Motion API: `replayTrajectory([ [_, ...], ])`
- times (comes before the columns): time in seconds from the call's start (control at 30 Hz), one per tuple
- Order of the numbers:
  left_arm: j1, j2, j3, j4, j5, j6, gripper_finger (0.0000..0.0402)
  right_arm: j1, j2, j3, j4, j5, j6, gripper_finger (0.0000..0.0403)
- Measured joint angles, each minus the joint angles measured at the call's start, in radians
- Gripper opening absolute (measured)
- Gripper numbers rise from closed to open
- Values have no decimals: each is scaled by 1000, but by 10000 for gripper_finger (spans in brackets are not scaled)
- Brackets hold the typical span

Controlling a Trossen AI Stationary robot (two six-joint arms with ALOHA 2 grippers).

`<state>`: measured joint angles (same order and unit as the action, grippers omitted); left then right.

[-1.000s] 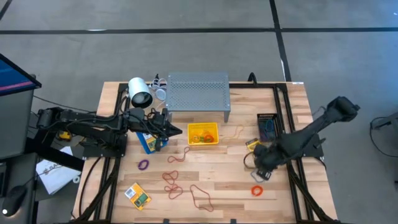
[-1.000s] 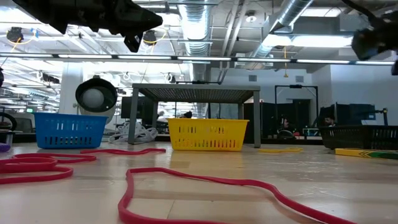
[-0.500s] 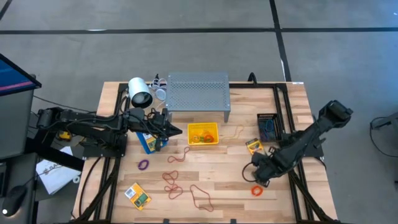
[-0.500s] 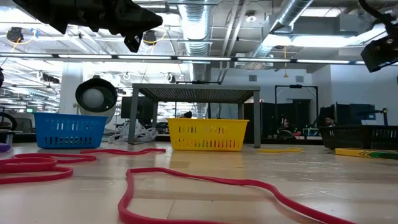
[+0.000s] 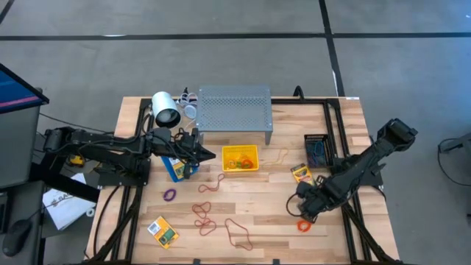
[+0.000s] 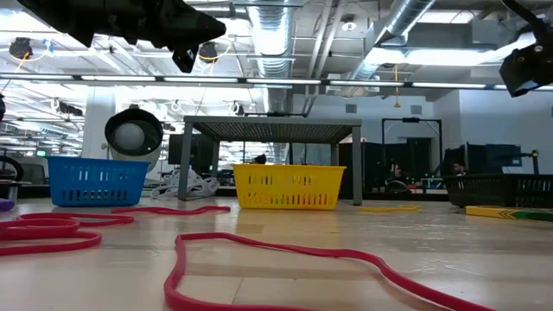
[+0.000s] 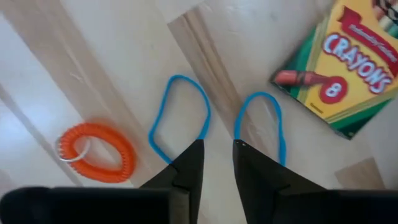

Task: Pick & Place Office Desk Supplies
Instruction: Put the blue rubber band into the black bin

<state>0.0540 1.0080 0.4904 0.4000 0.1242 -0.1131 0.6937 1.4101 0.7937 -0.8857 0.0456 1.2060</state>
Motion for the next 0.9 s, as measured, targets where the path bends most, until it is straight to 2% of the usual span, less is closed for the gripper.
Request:
replayTrajectory([
  [0.27, 0, 0, 0, 0, 0, 0, 11, 1, 15, -7, 50, 4, 85, 155],
  [0.4, 0, 0, 0, -1, 0, 0, 11, 6, 59, -34, 126, -18, 96, 175],
  [0.9, 0, 0, 0, -2, 0, 0, 11, 21, 206, -27, 185, -19, 57, 136],
])
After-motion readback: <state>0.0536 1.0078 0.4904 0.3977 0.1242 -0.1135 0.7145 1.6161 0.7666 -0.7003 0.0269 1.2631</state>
